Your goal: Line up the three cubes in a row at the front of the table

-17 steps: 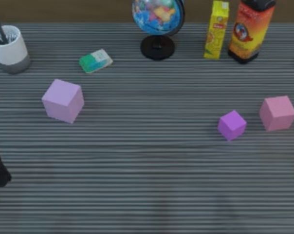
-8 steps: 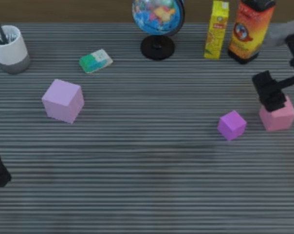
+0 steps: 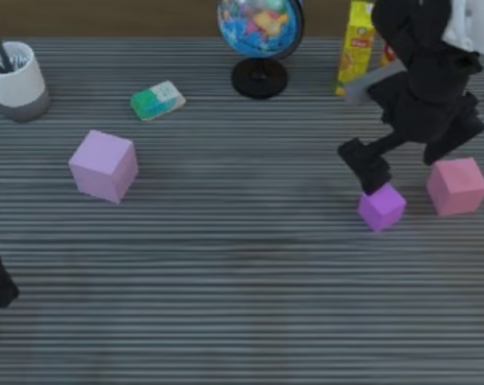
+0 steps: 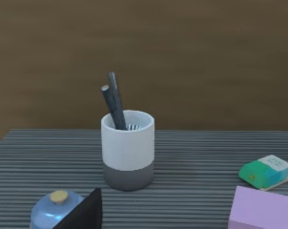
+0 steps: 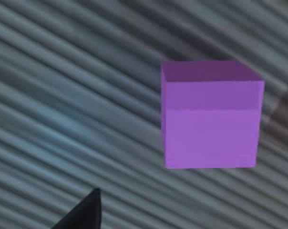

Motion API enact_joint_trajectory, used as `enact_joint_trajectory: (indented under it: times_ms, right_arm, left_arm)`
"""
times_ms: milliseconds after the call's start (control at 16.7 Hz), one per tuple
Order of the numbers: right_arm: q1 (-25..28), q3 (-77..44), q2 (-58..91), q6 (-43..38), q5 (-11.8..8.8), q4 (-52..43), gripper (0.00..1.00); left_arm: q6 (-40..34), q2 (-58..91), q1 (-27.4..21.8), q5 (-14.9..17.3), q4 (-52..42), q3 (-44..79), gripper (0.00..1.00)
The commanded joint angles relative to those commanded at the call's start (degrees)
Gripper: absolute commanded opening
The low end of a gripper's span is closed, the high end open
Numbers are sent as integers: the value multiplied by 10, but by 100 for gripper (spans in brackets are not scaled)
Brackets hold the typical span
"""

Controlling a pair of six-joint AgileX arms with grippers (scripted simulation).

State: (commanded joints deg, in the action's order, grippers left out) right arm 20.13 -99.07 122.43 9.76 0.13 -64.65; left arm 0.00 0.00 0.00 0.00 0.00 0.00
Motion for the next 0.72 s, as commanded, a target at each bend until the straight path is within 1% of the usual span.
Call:
enact_joint_trajectory:
  times_ms: [180,540,720]
  right_arm:
    - [7,-36,36,3,0,-19,100]
    - [4,-34,37,3,0,-17,100]
    - [6,-6,52,4,1,24,100]
  left_arm:
    - [0,0,0,0,0,0,100]
    - [0,0,0,0,0,0,100]
    - [0,0,0,0,0,0,100]
